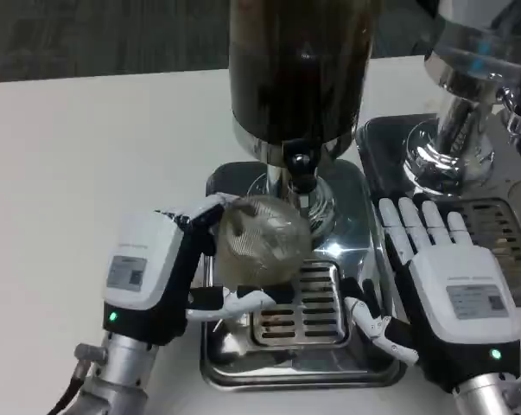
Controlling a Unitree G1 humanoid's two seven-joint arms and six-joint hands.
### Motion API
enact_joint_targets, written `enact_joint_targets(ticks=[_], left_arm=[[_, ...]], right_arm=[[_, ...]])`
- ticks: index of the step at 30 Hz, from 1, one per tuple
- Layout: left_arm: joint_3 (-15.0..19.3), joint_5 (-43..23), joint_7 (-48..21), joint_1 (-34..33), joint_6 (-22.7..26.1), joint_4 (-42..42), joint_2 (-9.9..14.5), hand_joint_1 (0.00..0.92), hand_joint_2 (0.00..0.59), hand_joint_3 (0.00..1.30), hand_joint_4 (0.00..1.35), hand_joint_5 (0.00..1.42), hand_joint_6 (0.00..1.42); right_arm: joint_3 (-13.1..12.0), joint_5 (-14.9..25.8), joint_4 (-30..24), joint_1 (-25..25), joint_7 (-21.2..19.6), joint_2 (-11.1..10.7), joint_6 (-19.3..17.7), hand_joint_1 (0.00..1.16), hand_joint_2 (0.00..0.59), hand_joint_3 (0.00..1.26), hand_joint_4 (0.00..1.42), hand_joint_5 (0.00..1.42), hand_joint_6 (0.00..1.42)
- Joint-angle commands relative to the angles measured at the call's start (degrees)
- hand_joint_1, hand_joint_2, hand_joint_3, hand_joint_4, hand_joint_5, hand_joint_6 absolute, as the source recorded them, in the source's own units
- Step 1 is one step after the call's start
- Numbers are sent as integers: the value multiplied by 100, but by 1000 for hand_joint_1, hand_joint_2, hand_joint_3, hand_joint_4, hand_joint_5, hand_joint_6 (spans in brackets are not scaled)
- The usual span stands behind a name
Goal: Grasp the cup under the faucet to collect the drink, then remove the cup.
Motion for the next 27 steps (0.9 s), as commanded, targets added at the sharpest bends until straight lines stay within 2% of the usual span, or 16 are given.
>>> enact_joint_targets(ticks=[1, 7, 13, 17, 21, 23, 25, 27], left_arm=[[-149, 35, 49, -406, -45, 371, -189, 555, 21, 584, 671, 921, 1112], [-217, -75, -300, -833, 104, 1132, -533, 562, 13, 597, 689, 937, 1134], [-444, -80, -356, -1012, 190, 1413, -774, 581, 0, 614, 715, 966, 1167], [-569, -88, -438, -1025, 177, 1512, -892, 558, 0, 615, 717, 978, 1186], [-708, -50, -449, -1009, 266, 1539, -896, 511, 10, 583, 641, 897, 1080], [-722, -71, -380, -975, 304, 1542, -853, 463, 21, 549, 591, 869, 1029], [-705, -111, -319, -945, 321, 1539, -813, 311, 33, 476, 507, 806, 934], [-677, -168, -352, -927, 341, 1521, -803, 227, 44, 381, 392, 713, 803]], right_arm=[[-35, -18, -154, 96, -134, 45, 62, 184, 394, 0, 0, 0, 0], [-74, 55, -146, 90, -120, 50, 96, 194, 409, 0, 0, 0, 2], [-124, 76, -154, 111, -129, 55, 138, 223, 415, 0, 0, 0, 2], [-163, 131, -119, 90, -132, 46, 125, 228, 414, 0, 0, 0, 2], [-186, 153, -95, 67, -132, 40, 116, 231, 414, 0, 0, 0, 2], [-193, 161, -84, 56, -134, 31, 109, 232, 414, 0, 0, 0, 2], [-206, 184, -68, 42, -129, 21, 92, 233, 413, 0, 0, 0, 2], [-206, 218, -36, 20, -120, 15, 64, 234, 413, 0, 0, 0, 2]])
